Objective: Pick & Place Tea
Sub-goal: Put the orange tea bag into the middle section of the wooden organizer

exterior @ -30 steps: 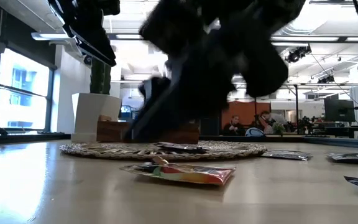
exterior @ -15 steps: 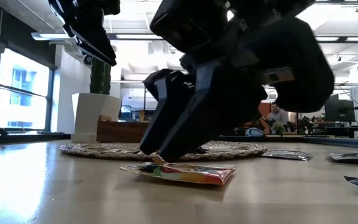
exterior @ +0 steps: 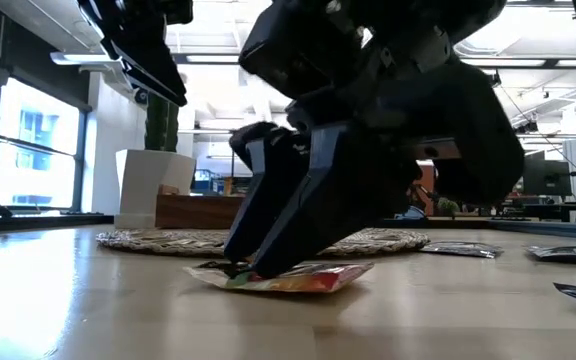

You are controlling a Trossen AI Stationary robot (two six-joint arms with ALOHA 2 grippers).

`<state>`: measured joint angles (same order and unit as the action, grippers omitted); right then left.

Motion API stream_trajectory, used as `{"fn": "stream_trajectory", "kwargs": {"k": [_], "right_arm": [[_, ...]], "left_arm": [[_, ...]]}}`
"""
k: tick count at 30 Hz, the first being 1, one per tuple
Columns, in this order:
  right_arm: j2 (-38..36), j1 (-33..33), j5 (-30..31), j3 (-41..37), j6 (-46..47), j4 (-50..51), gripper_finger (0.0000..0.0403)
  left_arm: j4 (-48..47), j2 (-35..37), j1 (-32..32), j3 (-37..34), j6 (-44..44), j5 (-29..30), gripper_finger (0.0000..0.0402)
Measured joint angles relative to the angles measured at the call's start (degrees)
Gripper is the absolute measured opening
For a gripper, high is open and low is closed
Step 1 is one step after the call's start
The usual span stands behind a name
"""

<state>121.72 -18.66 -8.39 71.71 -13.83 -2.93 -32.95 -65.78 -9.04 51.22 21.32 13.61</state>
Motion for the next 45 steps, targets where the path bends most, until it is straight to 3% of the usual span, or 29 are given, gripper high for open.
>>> {"fn": "stream_trajectory", "kwargs": {"k": [3, 10, 20, 26, 34, 40, 45], "right_arm": [[2.14, 0.51, -3.19, 0.12, 1.69, -0.85, 0.0165], [3.45, 0.18, -2.18, 0.12, 3.21, 0.03, 0.0149], [3.6, 0.23, -4.87, -0.03, 7.57, -0.39, 0.0008], [1.89, 0.12, -5.07, -0.3, 9.1, -1.78, 0.0015], [-1.84, 0.07, 0.63, -0.51, 8.24, -1.11, 0.0004], [-1.9, 0.12, 18.28, -0.4, 4.34, -2.73, 0.0004], [-2.45, 1.28, 46.56, -0.38, -7.75, -12.72, 0.0004]], "left_arm": [[-0.02, 0.0, 0.02, 0.0, 0.0, 0.0, 0.0147], [-0.11, 0.0, 0.0, 0.0, 0.02, -0.04, 0.0147], [-0.15, 0.0, 0.01, 0.0, -0.32, -0.04, 0.0147], [-0.17, 0.0, 0.01, 0.0, -1.26, -0.07, 0.0147], [-0.17, 0.0, 0.01, 0.0, -1.56, -0.07, 0.0147], [-0.14, 0.0, 0.02, 0.0, -1.55, 0.3, 0.0147], [-0.04, 0.0, 0.0, 0.0, -1.57, 1.01, 0.0147]]}}
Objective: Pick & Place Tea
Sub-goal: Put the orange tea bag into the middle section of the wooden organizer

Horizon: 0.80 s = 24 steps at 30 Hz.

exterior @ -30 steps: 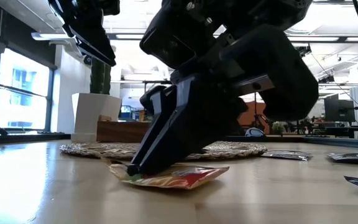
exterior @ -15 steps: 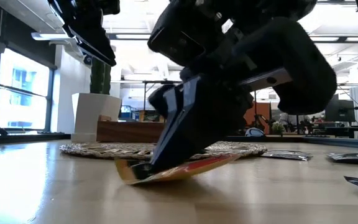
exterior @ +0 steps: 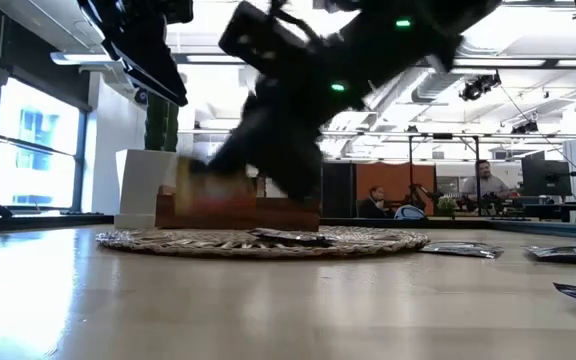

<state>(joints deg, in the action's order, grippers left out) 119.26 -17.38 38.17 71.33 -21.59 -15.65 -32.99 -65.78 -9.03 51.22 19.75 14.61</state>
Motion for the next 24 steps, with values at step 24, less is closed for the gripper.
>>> {"fn": "stream_trajectory", "kwargs": {"k": [24], "right_arm": [[0.41, 21.31, 0.7, 0.11, -13.98, -13.7, 0.0001]], "left_arm": [[-0.09, 0.0, 0.02, 0.0, -3.15, 3.15, 0.0147]]}}
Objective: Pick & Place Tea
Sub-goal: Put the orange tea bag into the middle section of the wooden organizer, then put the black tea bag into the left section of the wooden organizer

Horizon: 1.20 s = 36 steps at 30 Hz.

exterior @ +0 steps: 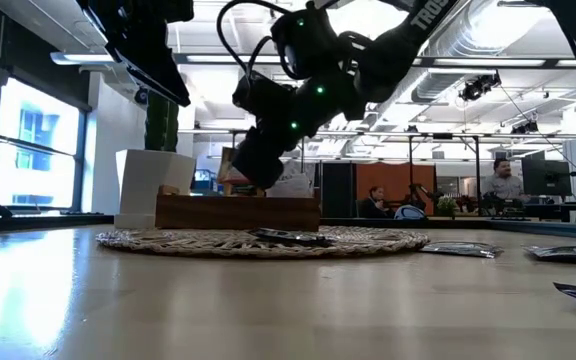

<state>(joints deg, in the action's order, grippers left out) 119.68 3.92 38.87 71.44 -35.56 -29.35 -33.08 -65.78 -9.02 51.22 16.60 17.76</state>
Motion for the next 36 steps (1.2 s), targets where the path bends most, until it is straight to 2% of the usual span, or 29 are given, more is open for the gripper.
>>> {"fn": "stream_trajectory", "kwargs": {"k": [7, 18, 26, 29, 33, 36], "right_arm": [[0.0, 0.22, 0.84, 0.0, -0.38, 0.82, 0.0023], [0.0, 1.34, 0.76, 0.02, -0.88, 0.6, 0.009], [-1.68, -4.21, 7.63, 0.07, -6.3, -1.13, 0.0099], [-5.31, -7.91, 8.59, 0.13, -0.44, 4.93, 0.0099], [-11.71, -12.17, 6.8, 0.13, 9.28, 18.41, 0.0099], [-17.87, -14.28, 1.88, 0.13, 18.45, 30.33, 0.0099]], "left_arm": [[0.0, 0.0, 0.0, 0.0, 0.0, -0.02, 0.0147], [0.0, 0.0, 0.0, 0.0, 0.13, -0.04, 0.0147], [-0.01, 0.0, -0.01, 0.0, 0.23, -0.07, 0.0147], [0.0, 0.02, -0.01, 0.0, 2.47, -0.62, 0.0147], [-1.55, 1.96, -0.05, 0.0, 3.38, -3.51, 0.0147], [-2.59, 4.59, -0.82, 0.17, 4.04, -3.25, 0.0147]]}}
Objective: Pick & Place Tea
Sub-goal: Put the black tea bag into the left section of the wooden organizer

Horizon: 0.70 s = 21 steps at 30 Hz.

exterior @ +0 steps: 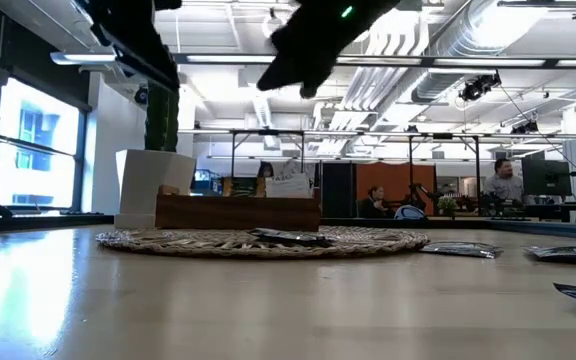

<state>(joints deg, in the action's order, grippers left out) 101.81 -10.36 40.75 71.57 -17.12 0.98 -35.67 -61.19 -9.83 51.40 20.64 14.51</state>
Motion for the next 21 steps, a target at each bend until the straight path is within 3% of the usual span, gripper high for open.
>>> {"fn": "stream_trajectory", "kwargs": {"k": [5, 12, 21], "right_arm": [[-6.7, -2.14, -14.87, 0.0, 14.29, 16.29, 0.0099], [-7.64, -4.86, -26.98, -0.04, 19.73, 24.04, 0.0108], [-7.64, -4.82, -32.21, -0.17, 36.43, 42.66, 0.0157]], "left_arm": [[-3.73, 5.19, -2.44, -0.13, 0.76, 5.01, 0.0147], [-5.86, 12.61, -4.95, -0.09, 0.9, 11.63, 0.0147], [-6.42, 12.53, -4.82, -0.11, 2.17, 14.34, 0.0147]]}}
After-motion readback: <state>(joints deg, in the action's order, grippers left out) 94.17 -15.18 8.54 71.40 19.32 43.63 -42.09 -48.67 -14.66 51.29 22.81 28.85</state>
